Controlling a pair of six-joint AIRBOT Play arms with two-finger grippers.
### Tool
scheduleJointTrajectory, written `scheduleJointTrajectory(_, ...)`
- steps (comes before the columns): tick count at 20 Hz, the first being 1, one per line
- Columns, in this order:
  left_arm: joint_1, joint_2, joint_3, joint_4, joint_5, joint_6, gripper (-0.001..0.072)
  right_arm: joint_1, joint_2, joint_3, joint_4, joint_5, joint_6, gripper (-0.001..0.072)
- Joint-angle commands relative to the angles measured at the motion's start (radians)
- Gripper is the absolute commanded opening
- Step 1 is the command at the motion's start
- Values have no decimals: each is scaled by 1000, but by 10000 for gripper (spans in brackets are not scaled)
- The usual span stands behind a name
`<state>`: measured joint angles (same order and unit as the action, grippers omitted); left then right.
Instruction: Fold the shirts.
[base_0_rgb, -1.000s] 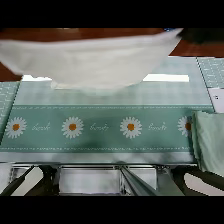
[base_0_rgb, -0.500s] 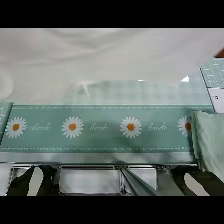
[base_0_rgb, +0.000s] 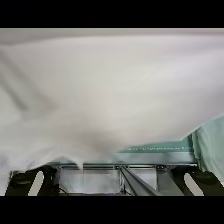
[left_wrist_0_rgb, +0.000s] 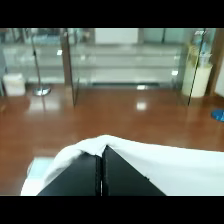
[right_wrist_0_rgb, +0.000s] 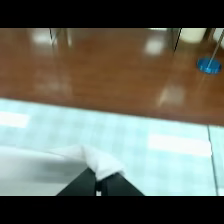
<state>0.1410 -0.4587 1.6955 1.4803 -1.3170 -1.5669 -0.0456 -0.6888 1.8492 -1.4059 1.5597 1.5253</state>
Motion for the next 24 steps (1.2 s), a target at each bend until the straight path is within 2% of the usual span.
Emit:
scheduleJointTrajectory(1,-29,-35,-95,98,-91,-98,14,1,18,-161,-16,11,16,42)
scheduleJointTrajectory(3,-29,-101,-196,72,-85,-107,14,1,-8,-286,-6,-62,15,42)
scheduleJointTrajectory(7,-29,-341,-341,27,41,-103,14,1,-172,-463,50,-224,-19,42)
scheduleJointTrajectory(10,-29,-585,-341,-5,158,-104,14,1,-396,-480,126,-343,-69,42)
scheduleJointTrajectory(14,-39,-867,-337,-32,424,-108,14,1,-702,-461,236,-534,-113,42)
scheduleJointTrajectory(15,-37,-934,-316,-34,454,-113,14,0,-774,-431,237,-562,-113,42)
scheduleJointTrajectory(18,-35,-1111,-201,-42,441,-158,14,0,-997,-252,238,-573,-103,42)
scheduleJointTrajectory(20,-35,-1194,-133,-102,414,-182,14,0,-1115,-121,239,-559,-75,42)
scheduleJointTrajectory(24,-33,-1231,-79,-161,344,-166,15,-12,-1226,23,246,-466,-51,42)
